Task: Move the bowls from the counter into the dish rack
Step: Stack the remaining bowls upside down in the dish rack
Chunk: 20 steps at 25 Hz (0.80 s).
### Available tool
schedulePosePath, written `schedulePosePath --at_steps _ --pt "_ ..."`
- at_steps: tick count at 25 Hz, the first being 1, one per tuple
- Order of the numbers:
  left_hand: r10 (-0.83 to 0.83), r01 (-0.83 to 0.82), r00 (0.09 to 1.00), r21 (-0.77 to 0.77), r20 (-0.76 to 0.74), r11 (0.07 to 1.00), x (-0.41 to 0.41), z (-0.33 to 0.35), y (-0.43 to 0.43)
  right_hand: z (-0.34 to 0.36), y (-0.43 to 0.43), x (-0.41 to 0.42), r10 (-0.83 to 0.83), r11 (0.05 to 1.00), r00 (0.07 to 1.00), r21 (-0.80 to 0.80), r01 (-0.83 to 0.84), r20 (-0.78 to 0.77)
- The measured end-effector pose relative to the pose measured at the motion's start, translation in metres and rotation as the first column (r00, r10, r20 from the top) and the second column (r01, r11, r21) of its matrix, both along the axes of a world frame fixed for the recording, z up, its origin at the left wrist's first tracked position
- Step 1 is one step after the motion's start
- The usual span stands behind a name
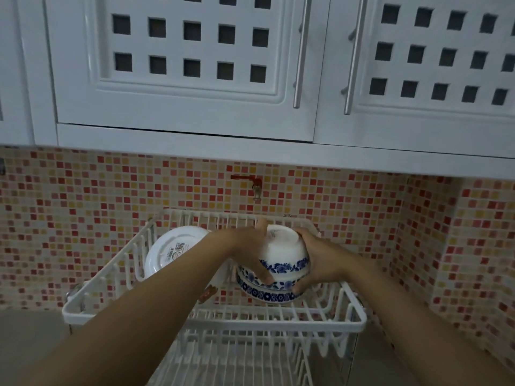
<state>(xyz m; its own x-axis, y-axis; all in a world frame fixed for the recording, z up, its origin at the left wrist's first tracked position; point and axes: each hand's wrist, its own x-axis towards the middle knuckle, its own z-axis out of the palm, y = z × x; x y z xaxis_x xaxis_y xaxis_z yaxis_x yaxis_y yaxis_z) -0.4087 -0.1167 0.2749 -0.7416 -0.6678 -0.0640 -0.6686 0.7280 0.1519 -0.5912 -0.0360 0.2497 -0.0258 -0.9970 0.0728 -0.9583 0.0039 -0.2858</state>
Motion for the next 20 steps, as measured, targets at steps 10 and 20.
schedulePosePath --at_steps 10,20 --pt "0.068 -0.067 0.996 -0.013 0.063 0.998 -0.006 0.0 -0.002 0.004 -0.006 0.002 -0.011 0.998 0.997 0.056 0.016 -0.081" --pt "-0.067 0.017 0.965 -0.194 -0.255 0.981 0.035 0.02 0.001 0.03 0.007 0.031 -0.033 0.998 0.991 -0.057 0.026 -0.13"
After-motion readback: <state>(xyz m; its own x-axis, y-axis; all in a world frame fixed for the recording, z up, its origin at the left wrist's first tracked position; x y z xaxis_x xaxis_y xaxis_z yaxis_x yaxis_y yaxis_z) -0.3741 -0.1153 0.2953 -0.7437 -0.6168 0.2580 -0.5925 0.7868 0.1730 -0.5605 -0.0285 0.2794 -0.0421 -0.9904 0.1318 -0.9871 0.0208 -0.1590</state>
